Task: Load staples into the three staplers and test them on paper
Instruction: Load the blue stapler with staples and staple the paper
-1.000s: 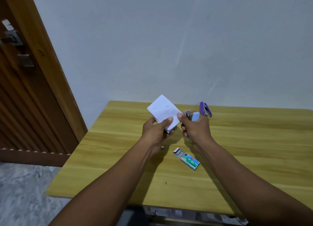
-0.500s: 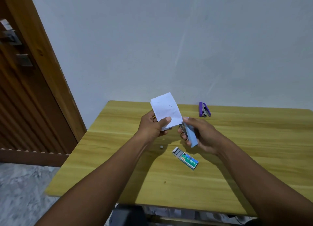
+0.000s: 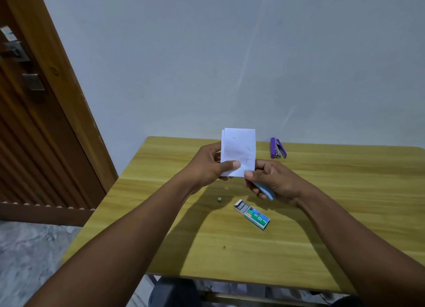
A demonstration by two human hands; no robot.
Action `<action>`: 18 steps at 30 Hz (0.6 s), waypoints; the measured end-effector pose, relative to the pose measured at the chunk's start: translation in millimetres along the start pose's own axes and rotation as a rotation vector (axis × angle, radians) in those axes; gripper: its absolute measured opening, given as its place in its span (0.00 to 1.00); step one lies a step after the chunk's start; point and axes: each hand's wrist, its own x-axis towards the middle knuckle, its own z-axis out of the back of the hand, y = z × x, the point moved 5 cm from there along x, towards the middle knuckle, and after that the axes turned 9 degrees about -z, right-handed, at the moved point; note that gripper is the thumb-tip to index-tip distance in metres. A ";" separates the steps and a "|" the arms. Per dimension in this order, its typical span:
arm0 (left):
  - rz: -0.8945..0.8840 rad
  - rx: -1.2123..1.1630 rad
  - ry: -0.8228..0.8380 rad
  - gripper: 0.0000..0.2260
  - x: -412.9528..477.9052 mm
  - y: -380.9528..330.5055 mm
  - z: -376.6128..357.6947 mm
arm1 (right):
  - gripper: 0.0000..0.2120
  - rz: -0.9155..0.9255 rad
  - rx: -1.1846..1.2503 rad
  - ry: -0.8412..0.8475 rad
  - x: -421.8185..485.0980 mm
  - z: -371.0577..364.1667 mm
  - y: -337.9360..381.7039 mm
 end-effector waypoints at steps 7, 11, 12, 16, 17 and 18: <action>0.066 0.016 -0.247 0.10 2.6 20.0 14.0 | 0.13 0.007 -0.214 -0.178 5.4 5.7 -1.2; 0.173 0.094 -0.538 0.19 -5.3 48.0 46.3 | 0.11 -0.170 -0.359 -0.481 21.5 47.9 -17.2; 0.209 0.203 -0.583 0.23 -9.1 55.7 56.2 | 0.11 -0.205 -0.463 -0.568 25.7 58.4 -19.9; 0.265 0.606 -0.632 0.24 -23.1 72.9 75.9 | 0.18 -0.207 -0.667 -0.813 38.3 75.1 -16.9; 0.243 0.707 -0.632 0.20 -23.3 75.2 76.4 | 0.19 -0.192 -0.708 -0.836 45.8 76.6 -15.9; 0.222 0.822 -0.620 0.16 -22.6 76.4 75.3 | 0.20 -0.186 -0.748 -0.853 53.8 78.0 -15.5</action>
